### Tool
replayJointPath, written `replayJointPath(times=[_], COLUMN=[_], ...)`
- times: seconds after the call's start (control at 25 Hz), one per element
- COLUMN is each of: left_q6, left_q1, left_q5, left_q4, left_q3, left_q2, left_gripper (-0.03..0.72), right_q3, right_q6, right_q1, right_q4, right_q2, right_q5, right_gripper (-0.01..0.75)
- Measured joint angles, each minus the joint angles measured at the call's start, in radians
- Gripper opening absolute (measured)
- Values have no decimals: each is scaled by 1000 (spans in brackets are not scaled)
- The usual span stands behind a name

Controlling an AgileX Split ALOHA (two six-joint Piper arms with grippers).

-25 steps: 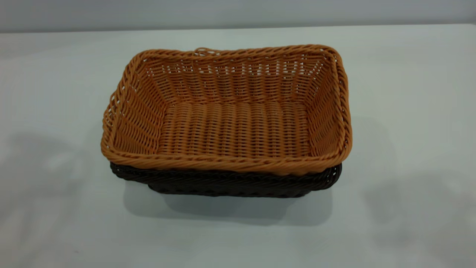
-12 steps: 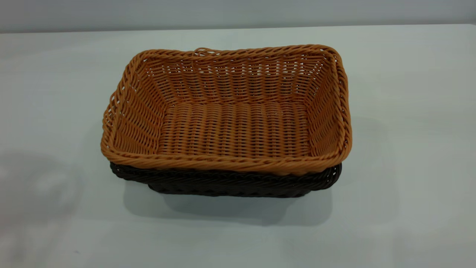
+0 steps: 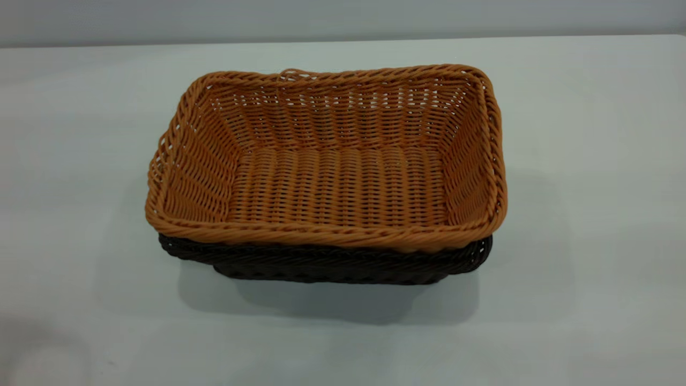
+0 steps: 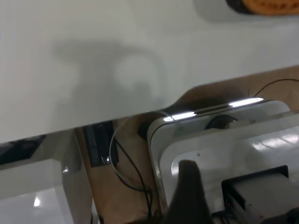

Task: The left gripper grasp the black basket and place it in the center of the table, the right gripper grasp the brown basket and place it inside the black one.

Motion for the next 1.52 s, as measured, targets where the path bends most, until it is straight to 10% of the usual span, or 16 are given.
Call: replayJointPath(times=[0.8, 1.52], left_q6=[-13, -84], left_q1=[0, 0], left_q5=[-6, -45], left_q4=[68, 129], left_q3=[263, 328], left_q2=[-813, -916], left_gripper=[518, 518], right_q3=[72, 72], right_q6=[0, -1], right_q1=[0, 0], right_q4=[-29, -29], right_q2=[-253, -253], right_q5=[-33, -33], right_gripper=[591, 591])
